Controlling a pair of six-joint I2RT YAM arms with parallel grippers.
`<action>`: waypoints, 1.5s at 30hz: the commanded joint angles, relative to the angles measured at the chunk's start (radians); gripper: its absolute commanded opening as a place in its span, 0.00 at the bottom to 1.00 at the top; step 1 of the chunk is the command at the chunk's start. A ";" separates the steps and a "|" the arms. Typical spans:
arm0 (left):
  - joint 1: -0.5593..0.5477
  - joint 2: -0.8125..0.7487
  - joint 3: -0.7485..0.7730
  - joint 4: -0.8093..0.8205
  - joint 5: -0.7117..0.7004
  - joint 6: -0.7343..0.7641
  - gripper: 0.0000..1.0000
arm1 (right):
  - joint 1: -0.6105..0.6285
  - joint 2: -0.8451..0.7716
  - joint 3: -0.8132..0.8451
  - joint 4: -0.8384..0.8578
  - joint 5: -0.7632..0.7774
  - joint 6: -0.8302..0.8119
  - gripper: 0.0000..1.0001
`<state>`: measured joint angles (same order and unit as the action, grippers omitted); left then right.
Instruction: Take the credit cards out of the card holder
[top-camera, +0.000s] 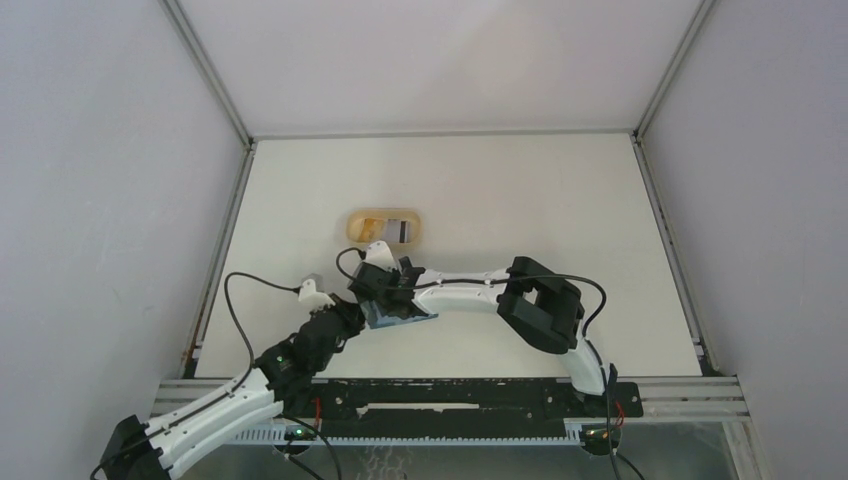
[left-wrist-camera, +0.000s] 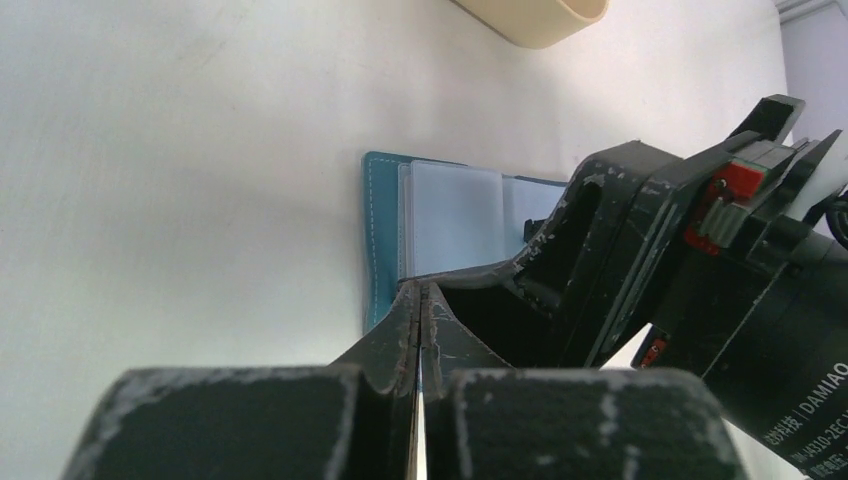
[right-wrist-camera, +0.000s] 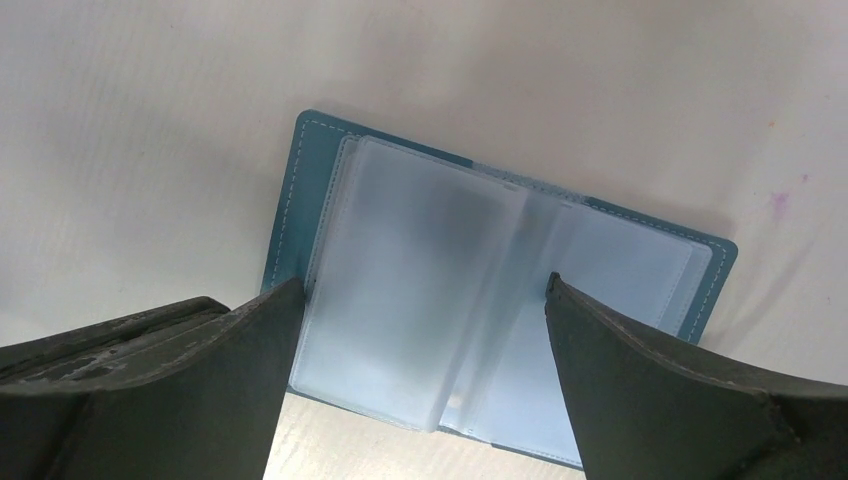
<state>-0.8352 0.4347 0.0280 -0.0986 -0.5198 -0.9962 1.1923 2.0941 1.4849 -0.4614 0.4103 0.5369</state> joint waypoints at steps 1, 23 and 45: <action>-0.009 -0.020 -0.071 -0.049 0.029 -0.032 0.00 | 0.003 -0.034 -0.049 -0.007 -0.006 -0.034 1.00; -0.007 0.098 -0.095 0.021 0.051 -0.066 0.31 | -0.085 -0.095 -0.225 0.119 -0.187 0.003 1.00; 0.054 0.190 -0.187 0.367 0.210 -0.144 0.65 | -0.131 -0.164 -0.372 0.268 -0.346 0.011 1.00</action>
<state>-0.7849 0.6434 0.0120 0.1165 -0.4206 -1.0992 1.0573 1.9030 1.1637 -0.1463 0.1734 0.5251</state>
